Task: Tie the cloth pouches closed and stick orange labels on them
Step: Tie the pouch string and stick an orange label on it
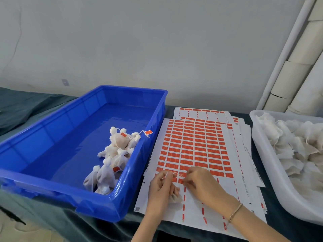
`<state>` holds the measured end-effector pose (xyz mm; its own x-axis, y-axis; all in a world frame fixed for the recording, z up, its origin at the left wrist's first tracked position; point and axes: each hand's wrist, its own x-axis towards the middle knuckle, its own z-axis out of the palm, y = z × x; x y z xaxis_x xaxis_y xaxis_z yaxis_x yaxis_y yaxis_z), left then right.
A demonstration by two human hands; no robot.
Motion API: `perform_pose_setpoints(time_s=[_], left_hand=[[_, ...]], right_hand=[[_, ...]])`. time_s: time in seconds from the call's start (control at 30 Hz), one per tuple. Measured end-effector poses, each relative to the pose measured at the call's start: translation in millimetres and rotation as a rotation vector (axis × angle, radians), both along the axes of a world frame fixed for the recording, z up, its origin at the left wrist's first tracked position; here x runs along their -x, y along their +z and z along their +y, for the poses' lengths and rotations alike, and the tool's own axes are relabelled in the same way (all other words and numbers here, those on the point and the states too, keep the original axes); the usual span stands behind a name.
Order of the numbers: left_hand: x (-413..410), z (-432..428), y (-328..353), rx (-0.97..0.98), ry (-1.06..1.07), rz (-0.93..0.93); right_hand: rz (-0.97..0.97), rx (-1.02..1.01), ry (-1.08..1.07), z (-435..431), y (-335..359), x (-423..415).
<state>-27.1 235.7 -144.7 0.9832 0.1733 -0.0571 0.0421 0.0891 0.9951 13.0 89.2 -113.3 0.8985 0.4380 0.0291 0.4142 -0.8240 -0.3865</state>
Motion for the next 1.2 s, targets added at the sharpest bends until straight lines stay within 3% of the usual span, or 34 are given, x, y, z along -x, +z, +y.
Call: perform_pose_setpoints(time_s=[0.37, 0.9, 1.07, 1.2], left_hand=[[0.3, -0.3, 0.3, 0.005, 0.018, 0.018], [2.3, 1.3, 3.8, 0.050, 0.024, 0.009], [3.0, 2.0, 5.7, 0.088, 0.037, 0.017], [3.4, 2.3, 6.7, 0.109, 0.047, 0.015]], right_hand=[[-0.189, 0.081, 0.112, -2.4, -9.4, 9.3], [-0.230, 0.069, 0.142, 10.2, -2.4, -21.9], [-0.153, -0.044, 0.075, 9.3, -9.4, -23.1], [0.039, -0.300, -0.028, 0.8, -11.5, -24.2]])
